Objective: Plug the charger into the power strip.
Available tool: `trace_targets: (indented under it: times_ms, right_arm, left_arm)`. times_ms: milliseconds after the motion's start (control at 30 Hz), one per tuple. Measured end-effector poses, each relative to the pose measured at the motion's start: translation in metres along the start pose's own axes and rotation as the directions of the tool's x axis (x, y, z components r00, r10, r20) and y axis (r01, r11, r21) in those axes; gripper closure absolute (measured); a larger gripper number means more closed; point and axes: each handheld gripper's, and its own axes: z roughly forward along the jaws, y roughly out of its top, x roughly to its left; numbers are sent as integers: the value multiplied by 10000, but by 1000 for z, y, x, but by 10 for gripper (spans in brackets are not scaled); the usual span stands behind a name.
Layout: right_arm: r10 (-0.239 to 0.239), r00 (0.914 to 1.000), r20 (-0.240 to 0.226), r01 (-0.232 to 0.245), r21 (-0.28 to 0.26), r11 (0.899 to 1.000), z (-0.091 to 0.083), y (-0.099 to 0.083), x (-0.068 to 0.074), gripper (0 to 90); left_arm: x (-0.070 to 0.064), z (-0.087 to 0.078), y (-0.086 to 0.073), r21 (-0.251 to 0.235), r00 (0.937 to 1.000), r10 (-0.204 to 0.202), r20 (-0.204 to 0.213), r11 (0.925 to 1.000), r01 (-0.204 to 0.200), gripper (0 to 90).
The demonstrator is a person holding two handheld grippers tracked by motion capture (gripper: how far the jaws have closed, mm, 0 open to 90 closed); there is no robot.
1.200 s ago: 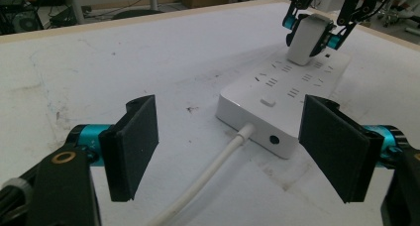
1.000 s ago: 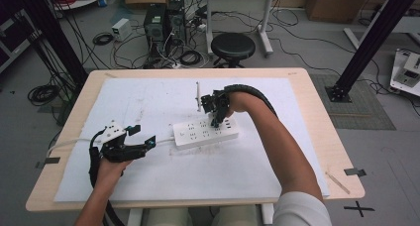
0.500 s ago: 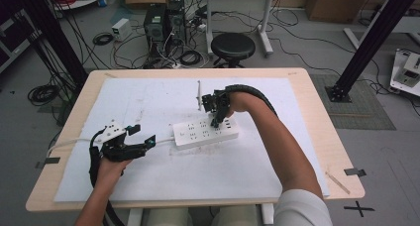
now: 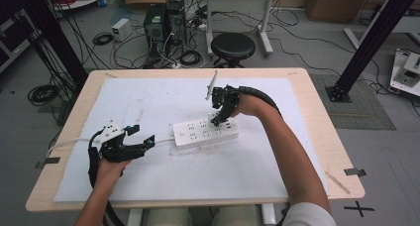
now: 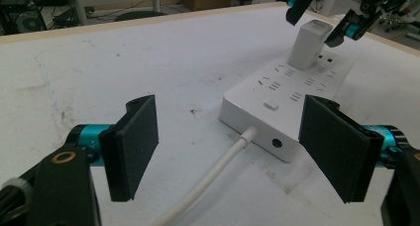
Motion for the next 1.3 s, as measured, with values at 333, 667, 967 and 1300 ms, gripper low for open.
trace_targets:
  times_ms: [333,667,967,1300]
  right_arm:
    - [2161,9743,634,-2012,-1856,9618,-31,-32,14,212]
    - [3425,9313,1235,-3039,-2544,9181,-55,-72,40,212]
    - [4377,8833,1678,-3672,-3327,8686,-60,-103,65,208]
    - [5300,8312,1680,-4413,-3803,8127,-60,-151,99,208]
  left_arm:
    - [-1,2,1,-104,9999,-68,103,9999,69,233]
    - [-4,2,0,-142,9999,-84,147,9999,86,234]
    - [-3,-1,0,-177,9999,-79,128,9998,81,233]
    - [-2,-3,0,-142,9999,-21,124,9999,23,233]
